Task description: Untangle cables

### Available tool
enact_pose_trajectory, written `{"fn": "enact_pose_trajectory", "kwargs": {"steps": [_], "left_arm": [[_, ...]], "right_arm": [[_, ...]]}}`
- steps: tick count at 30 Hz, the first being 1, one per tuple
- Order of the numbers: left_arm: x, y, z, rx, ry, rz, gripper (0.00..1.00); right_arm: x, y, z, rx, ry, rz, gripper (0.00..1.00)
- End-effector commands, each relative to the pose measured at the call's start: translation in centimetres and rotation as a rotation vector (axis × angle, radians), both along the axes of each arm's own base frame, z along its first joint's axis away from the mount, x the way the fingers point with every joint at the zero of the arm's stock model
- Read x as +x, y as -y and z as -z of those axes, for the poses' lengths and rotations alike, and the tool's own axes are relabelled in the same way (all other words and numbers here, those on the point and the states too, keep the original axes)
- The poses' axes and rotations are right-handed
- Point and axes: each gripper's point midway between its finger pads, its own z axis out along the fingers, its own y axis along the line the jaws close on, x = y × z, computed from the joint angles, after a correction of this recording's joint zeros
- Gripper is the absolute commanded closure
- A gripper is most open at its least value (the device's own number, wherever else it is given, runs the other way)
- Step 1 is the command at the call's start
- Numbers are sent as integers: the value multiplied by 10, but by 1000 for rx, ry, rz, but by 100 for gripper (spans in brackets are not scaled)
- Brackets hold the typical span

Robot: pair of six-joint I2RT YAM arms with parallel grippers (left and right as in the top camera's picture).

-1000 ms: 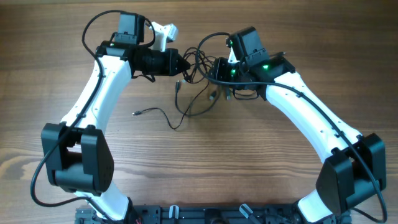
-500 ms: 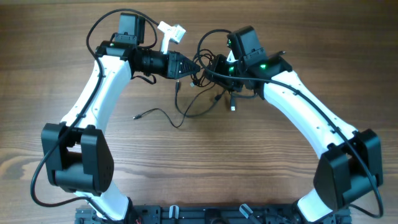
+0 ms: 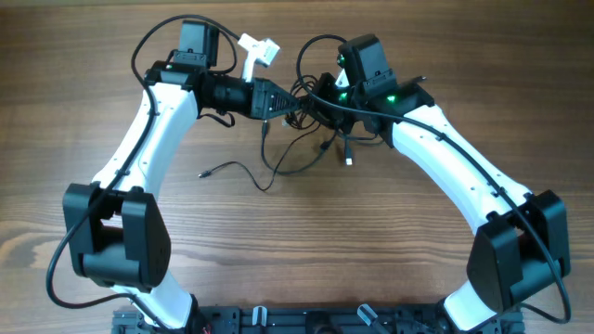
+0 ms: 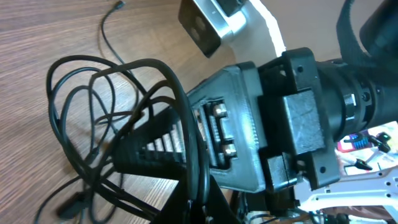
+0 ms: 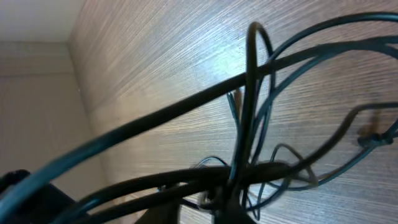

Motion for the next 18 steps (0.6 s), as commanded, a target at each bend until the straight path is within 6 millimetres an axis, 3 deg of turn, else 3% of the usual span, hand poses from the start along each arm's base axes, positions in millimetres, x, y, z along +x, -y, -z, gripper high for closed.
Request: {"fn": "enact_pose_trajectory", "kwargs": {"steps": [1,4,7,9,14,18], "left_arm": [[-6,7,-2,-39,-2,39,96],[-1,3,9,24,8,11,96],[4,-2,15,68,12,-14,96],[7,-6,18,84,14,-29,96],[30,-42,43,254,-52,-208,96],[35,-54,44,258,-65,-246,96]], "right_arm": [[2,-2,3,-10,13,-33,95],[-1,-5,2,-4,30,-77,96],[-10,-21,-20,82,116,-243,96],[-13,-18,-29,81,153,-271,96],[-14,12,-76,40,325,-293,96],[-9,51,-94,-62,388,-207,96]]}}
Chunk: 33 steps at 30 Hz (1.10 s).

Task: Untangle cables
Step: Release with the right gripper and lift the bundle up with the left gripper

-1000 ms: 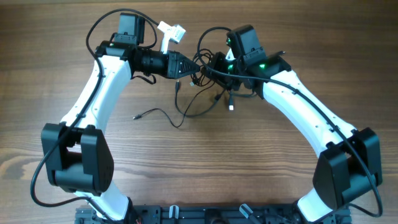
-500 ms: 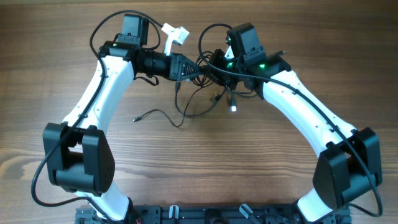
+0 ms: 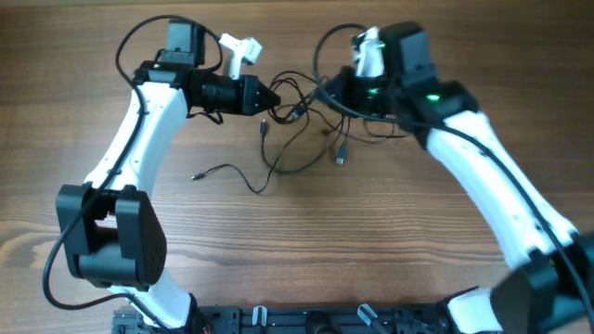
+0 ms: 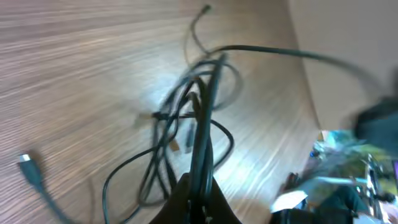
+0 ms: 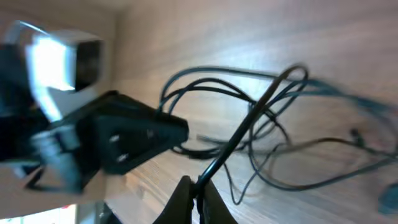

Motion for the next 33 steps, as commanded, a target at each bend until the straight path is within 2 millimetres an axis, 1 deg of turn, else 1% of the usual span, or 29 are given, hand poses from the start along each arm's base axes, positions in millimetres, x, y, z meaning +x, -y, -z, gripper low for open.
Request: {"fn": "enact_pose_trajectory", "kwargs": {"steps": [1,4,6,7,8,10,11,12,14,15,16,18,19,21,23,24,25,26,27,29,30,32,33], "left_arm": [[6,-12,10,34,-33,-52,96],[6,-11,10,34,-32,-52,96],[6,-11,10,34,-33,-52,96],[6,-11,10,34,-33,-52,96],[5,-11,10,34,-33,-51,96],[5,-11,10,33,-34,-52,96],[5,-11,10,33,-36,-52,96],[5,-11,10,33,-37,-52,96],[6,-11,10,19,-89,-97,96],[9,-12,6,3,-131,-143,96],[12,-13,-3,-9,-147,-171,96],[20,-17,-30,13,-102,-196,96],[26,-22,-50,43,-56,-221,96],[43,-35,-114,110,100,-314,96],[50,-41,-174,137,273,-377,96],[50,-42,-204,143,358,-404,96],[47,-43,-239,146,455,-437,96],[39,-44,-282,146,574,-483,96],[34,-43,-301,139,626,-502,96],[24,-40,-330,121,711,-526,96],[20,-38,-338,116,741,-530,96],[18,-35,-338,119,743,-526,96],[20,-35,-332,128,725,-523,96]], "right_arm": [[3,26,-25,-69,121,39,96],[8,41,-14,-147,107,103,96],[12,60,-3,-239,94,183,96],[13,65,0,-267,90,206,84],[13,73,4,-305,80,232,51],[10,79,11,-339,57,245,24],[8,80,13,-348,46,245,16],[8,81,16,-355,38,245,11],[6,86,21,-382,20,255,9],[6,90,24,-405,15,269,8],[5,94,25,-426,13,282,6],[5,98,26,-447,15,290,5],[5,98,26,-452,21,281,5],[6,98,26,-454,24,278,5],[6,98,26,-453,24,278,5],[6,98,26,-453,24,277,5],[6,98,26,-452,24,277,4],[5,97,26,-450,22,275,4],[5,97,26,-450,23,275,4],[6,97,26,-449,25,276,1],[6,97,25,-448,27,276,0],[7,97,25,-446,30,277,0],[7,97,25,-446,30,277,0]]}}
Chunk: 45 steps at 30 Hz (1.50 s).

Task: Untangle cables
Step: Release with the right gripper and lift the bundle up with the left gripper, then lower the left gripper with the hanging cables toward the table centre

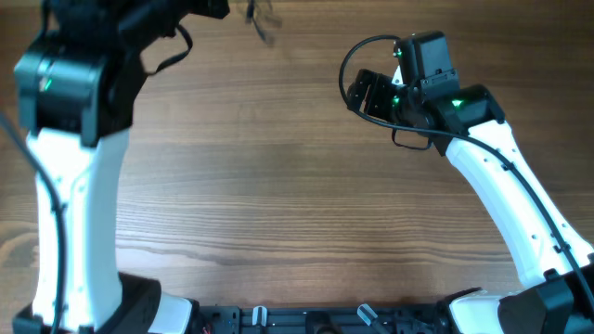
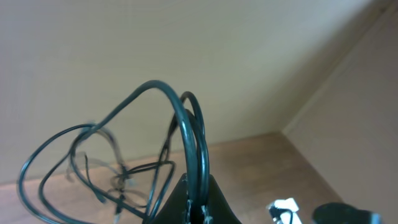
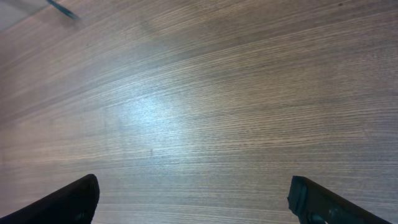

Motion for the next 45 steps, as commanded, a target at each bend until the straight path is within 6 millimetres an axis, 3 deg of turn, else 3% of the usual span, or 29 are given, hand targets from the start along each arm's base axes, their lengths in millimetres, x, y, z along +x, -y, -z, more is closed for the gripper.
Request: {"fn": "enact_pose_trajectory", "kwargs": {"steps": [1,5,9,11,13,14,18,23,26,28,30,33,34,36,38,41,45], "left_arm": [[14,-6,21,31,-57,-63,96],[16,-5,55,35,-198,-73,96],[15,-5,65,5,-258,-86,96],[17,-4,71,10,-276,-87,96],[17,-4,78,18,-302,-86,96],[14,-2,82,18,-322,-74,96],[4,11,107,21,-432,13,96],[-8,16,155,58,-637,55,96],[-14,31,177,90,-704,165,96],[-7,37,188,100,-719,177,96],[19,43,186,71,-655,157,96],[77,33,150,11,-421,-5,96],[97,25,130,-13,-316,-82,96],[113,24,100,-56,-185,-107,96],[112,31,98,-79,-189,-92,96],[90,40,156,-41,-437,-101,96],[45,41,285,150,-894,-121,96]], "right_arm": [[5,2,-3,-17,22,-1,0],[2,-18,-10,77,20,-75,1],[-3,-54,-30,260,42,-221,1],[-10,-76,-47,362,78,-353,7],[-13,-89,-62,435,108,-422,21],[-13,-94,-70,481,114,-426,23],[-4,-102,-92,648,72,-316,28],[4,-104,-106,736,55,-239,57],[3,-105,-105,744,37,-228,60],[1,-103,-98,730,13,-212,60],[1,-96,-85,654,19,-203,68],[-1,-89,-71,590,6,-194,76],[-3,-88,-69,580,1,-200,78],[-5,-87,-66,558,0,-219,78],[-7,-86,-62,529,3,-239,79],[-4,-74,-50,448,10,-199,79],[2,-59,-37,363,8,-118,78]]}}
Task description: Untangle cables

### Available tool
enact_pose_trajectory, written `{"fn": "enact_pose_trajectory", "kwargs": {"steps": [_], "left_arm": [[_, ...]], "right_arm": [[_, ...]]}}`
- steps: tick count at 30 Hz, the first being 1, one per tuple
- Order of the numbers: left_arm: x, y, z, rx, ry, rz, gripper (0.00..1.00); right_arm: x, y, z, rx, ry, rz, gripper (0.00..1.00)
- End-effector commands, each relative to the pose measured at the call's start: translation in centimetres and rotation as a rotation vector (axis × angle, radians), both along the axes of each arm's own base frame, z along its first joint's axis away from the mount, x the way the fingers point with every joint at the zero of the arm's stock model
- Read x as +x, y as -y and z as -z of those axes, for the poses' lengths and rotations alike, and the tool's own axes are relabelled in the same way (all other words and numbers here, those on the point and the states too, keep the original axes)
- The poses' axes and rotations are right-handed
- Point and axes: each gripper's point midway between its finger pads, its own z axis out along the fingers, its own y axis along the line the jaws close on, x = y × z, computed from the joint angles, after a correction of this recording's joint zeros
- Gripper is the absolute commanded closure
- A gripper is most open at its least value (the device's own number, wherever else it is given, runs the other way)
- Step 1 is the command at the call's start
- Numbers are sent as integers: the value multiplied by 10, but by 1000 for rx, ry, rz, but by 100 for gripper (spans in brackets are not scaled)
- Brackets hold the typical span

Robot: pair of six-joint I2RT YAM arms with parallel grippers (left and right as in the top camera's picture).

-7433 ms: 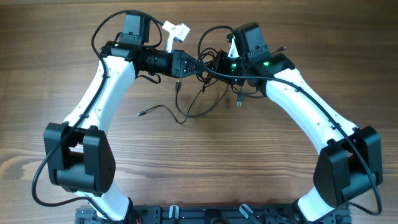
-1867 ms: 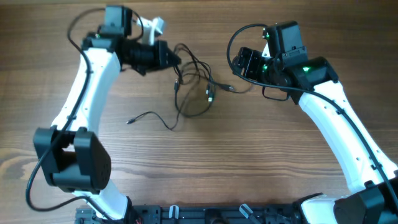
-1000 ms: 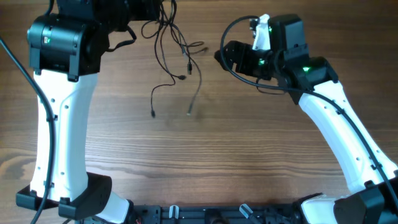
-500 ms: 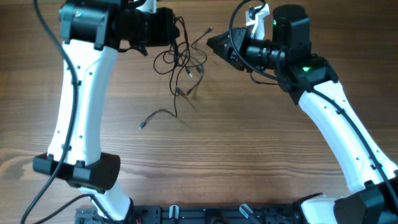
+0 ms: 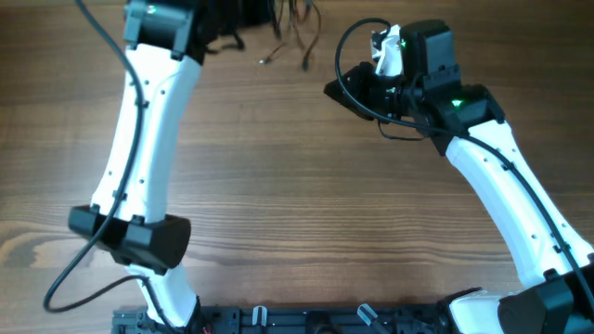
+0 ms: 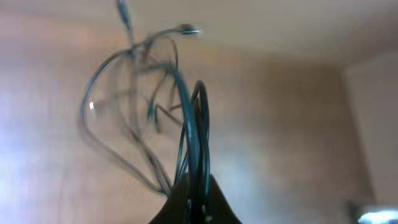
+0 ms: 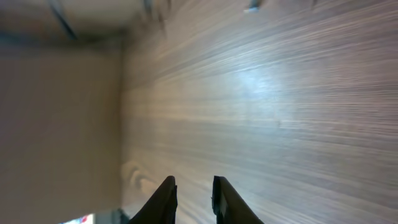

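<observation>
A tangle of thin black cables point(image 5: 299, 28) hangs at the far edge of the table, with two plug ends point(image 5: 303, 65) dangling low. My left gripper point(image 6: 196, 202) is shut on a loop of the bundle, and the strands point(image 6: 140, 106) fan out blurred beyond its fingers. In the overhead view the left gripper point(image 5: 252, 11) is mostly cut off by the top edge. My right gripper point(image 5: 334, 91) points left, a little right of the hanging cables. Its fingers point(image 7: 166, 194) stand slightly apart with nothing between them.
The wooden table point(image 5: 297, 204) stretches below both arms. The left arm's white link point(image 5: 139, 139) crosses the table's left half. A wall point(image 7: 56, 124) borders the table in the right wrist view.
The left arm has swung from the far left corner toward the top centre, and the cables it holds now show there. The right wrist has turned and its jaws are much closer together.
Both grippers first met at the tangle lying at the table's far middle. Then each was shut on cable, farther apart, the bundle stretched between them. Later the right gripper was wide open and empty, the left holding the bundle raised at the far left, now at top centre.
</observation>
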Motion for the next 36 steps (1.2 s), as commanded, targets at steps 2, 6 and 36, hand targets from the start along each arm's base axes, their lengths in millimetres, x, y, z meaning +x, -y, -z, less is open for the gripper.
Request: {"fn": "enact_pose_trajectory", "kwargs": {"steps": [2,6,36], "left_arm": [[-37,6,141,157,-453,8,96],[-70,1,223,250,-696,22,96],[-89,-209,199,172,-881,-463,5]], "right_arm": [[14,18,7,-105,44,74,78],[12,18,9,-130,61,46,79],[6,33,26,-229,20,67,66]]}}
